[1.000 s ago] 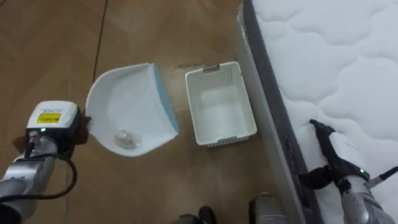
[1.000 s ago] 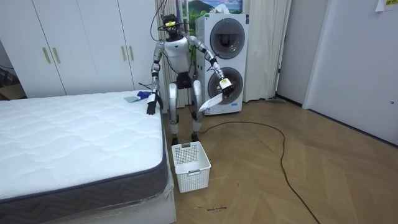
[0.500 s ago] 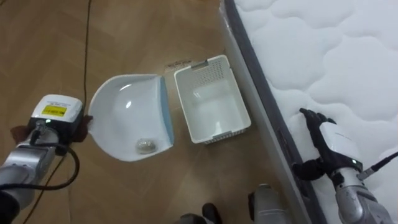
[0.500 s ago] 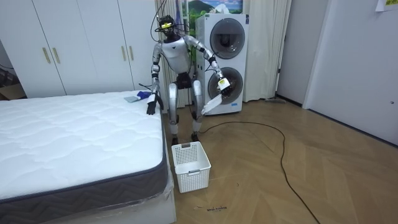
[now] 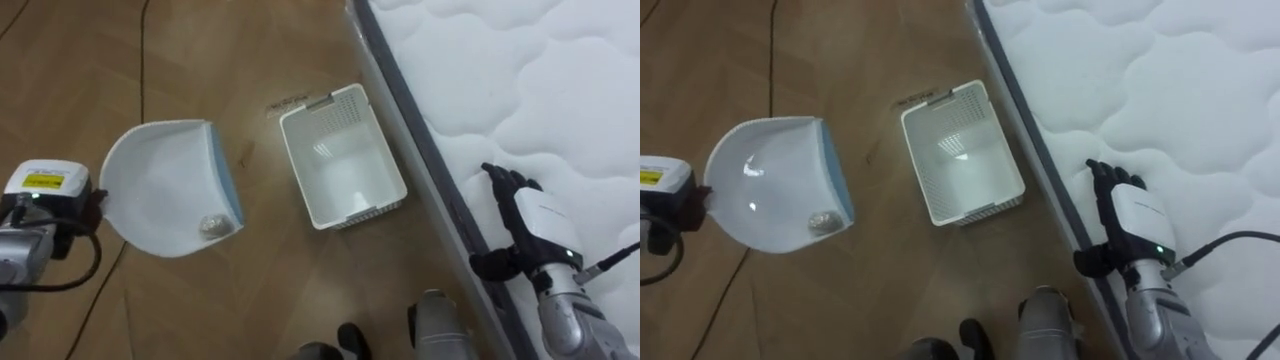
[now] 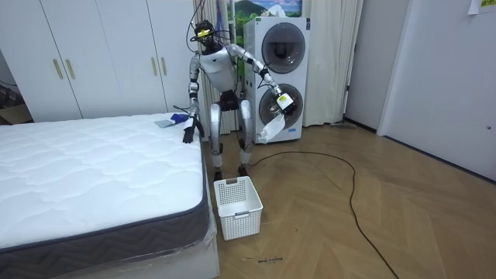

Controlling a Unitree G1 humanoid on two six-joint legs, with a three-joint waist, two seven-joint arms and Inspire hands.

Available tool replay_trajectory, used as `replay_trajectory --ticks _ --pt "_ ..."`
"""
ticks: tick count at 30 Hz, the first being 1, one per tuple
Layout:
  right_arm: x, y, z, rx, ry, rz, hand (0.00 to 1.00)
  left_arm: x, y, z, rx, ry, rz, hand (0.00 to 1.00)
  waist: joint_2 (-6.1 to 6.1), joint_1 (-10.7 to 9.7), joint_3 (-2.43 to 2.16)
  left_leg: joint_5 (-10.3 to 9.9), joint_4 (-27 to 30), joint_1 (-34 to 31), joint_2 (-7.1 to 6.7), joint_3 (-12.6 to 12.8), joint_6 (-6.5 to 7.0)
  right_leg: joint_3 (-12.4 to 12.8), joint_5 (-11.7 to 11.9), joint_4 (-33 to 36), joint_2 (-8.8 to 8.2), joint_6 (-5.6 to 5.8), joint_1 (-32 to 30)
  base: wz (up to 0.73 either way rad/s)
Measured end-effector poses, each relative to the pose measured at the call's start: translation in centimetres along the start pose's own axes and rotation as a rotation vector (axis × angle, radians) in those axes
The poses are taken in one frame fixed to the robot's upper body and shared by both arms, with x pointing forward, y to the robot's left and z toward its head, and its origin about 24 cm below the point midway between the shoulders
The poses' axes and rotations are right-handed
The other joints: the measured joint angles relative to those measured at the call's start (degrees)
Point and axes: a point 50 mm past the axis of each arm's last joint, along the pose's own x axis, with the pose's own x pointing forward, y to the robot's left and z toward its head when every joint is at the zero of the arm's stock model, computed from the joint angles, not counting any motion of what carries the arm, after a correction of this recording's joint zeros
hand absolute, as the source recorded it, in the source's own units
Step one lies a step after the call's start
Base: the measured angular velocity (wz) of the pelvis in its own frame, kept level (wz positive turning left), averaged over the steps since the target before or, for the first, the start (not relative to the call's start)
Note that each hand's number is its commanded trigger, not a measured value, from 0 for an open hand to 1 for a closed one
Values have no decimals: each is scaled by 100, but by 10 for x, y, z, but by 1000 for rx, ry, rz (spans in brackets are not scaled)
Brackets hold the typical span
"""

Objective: Clean bed

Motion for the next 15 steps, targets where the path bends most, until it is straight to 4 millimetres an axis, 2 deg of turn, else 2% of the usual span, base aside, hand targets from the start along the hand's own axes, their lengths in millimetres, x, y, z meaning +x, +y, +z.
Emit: replay_trajectory --ticks 5,10,12,13,15 --pt "-2 0 1 -9 -4 2 0 1 5 -16 -68 59 -14 100 32 22 -7 -9 -14 18 41 46 -22 6 10 -12 41 -19 -1 -3" --pt "-1 -2 1 -8 1 2 0 -1 9 -36 -99 139 -21 100 141 35 -33 -9 -33 45 78 123 -24 45 22 -31 71 -33 2 -5" --pt "-1 -3 3 -1 -5 -3 0 -1 10 -40 -98 155 -34 100 183 25 -21 -9 -87 120 79 174 -26 81 22 -11 64 -33 28 -6" --pt "-1 -3 2 -1 -2 -4 0 -1 10 -40 -97 154 -42 100 247 0 -13 -5 -130 189 77 181 -31 78 22 -16 61 -33 88 -5" --pt "-1 -3 2 -1 -1 -2 0 0 13 -40 -97 154 -49 100 273 0 -19 9 -217 317 43 210 -50 126 18 -34 51 -31 163 -6"
